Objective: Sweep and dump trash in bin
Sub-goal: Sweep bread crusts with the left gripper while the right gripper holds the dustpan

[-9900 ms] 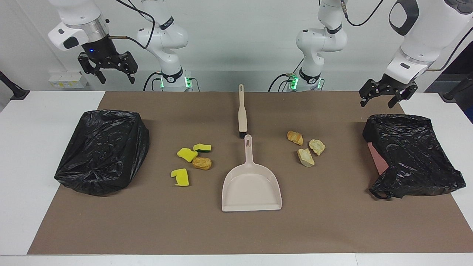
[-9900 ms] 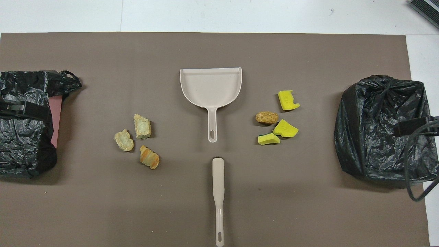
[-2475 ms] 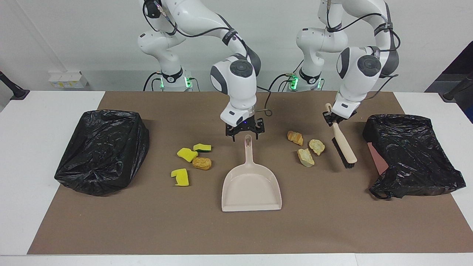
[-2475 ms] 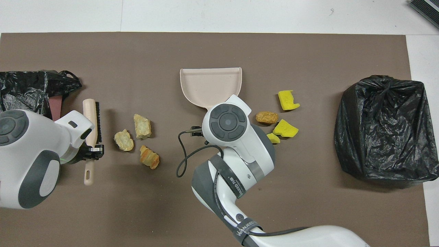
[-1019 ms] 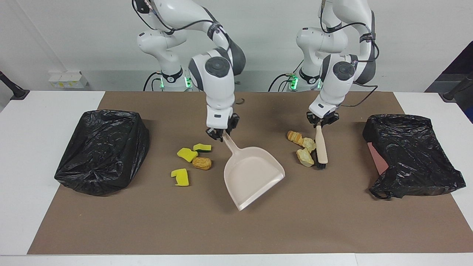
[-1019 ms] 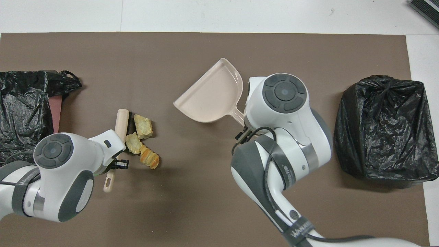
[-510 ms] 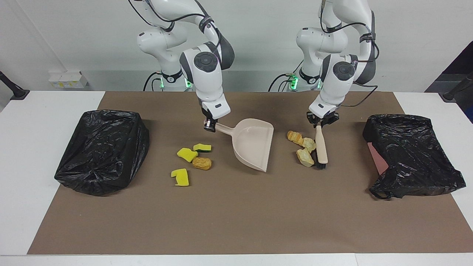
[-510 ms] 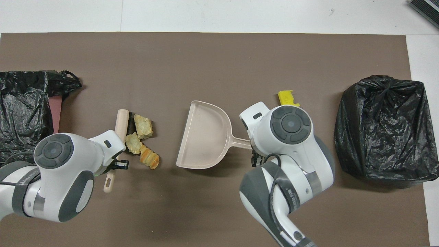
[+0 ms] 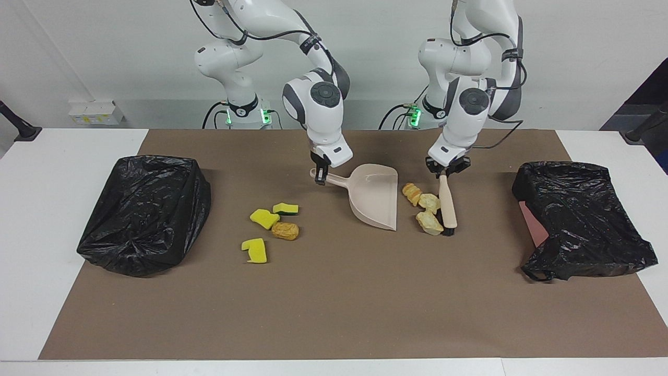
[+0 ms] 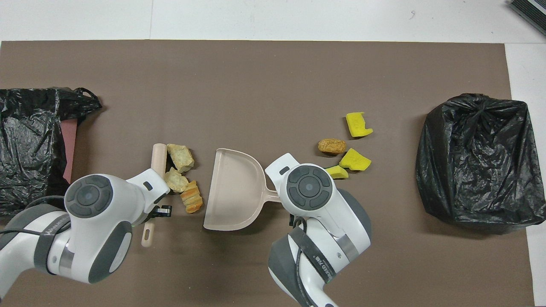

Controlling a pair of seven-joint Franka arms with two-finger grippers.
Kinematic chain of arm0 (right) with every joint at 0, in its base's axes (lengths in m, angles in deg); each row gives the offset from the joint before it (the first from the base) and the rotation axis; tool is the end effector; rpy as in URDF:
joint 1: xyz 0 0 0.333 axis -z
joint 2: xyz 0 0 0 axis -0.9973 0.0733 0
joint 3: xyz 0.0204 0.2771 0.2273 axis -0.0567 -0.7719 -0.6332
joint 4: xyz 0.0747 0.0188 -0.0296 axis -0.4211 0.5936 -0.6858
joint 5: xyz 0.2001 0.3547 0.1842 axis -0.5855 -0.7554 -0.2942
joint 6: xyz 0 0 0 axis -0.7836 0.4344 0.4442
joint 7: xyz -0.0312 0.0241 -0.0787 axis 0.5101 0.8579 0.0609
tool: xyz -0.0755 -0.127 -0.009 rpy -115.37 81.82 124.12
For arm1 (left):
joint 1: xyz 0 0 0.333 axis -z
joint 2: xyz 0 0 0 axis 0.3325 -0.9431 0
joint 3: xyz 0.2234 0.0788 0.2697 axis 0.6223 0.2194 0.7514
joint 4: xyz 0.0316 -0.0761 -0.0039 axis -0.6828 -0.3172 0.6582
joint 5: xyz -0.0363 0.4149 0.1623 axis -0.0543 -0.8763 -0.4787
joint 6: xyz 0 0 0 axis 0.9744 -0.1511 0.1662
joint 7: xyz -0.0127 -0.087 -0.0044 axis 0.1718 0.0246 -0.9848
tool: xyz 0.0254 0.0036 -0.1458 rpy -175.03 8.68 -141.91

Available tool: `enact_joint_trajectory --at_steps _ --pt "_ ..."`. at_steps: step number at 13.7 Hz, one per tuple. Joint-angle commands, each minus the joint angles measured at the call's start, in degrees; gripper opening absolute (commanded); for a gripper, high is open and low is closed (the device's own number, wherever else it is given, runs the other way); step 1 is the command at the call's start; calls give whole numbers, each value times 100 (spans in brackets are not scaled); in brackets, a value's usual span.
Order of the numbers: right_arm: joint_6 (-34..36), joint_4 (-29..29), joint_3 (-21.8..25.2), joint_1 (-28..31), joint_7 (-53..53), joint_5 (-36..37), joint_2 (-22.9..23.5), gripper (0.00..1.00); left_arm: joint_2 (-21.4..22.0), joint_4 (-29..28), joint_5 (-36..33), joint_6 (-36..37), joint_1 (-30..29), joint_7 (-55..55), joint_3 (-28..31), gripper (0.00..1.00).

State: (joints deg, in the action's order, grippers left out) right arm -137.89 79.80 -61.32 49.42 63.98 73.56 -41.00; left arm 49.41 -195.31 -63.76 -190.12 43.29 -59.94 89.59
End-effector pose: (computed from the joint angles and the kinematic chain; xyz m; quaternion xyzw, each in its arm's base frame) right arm 0.5093 0.3607 0.3273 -0.7641 -0.6444 0.0307 0.0010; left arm 0.4508 -0.1606 0.3031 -0.9962 0.0586 0.0486 0.0415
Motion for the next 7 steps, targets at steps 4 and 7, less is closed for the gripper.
enact_joint_trajectory --at_steps 4,7 --pt "-35 118 -19 25 -101 131 -74 0 207 -210 471 -188 1302 -855 49 0" --pt "27 109 -19 25 -145 131 -75 0 207 -88 657 -189 1840 -1207 41 0"
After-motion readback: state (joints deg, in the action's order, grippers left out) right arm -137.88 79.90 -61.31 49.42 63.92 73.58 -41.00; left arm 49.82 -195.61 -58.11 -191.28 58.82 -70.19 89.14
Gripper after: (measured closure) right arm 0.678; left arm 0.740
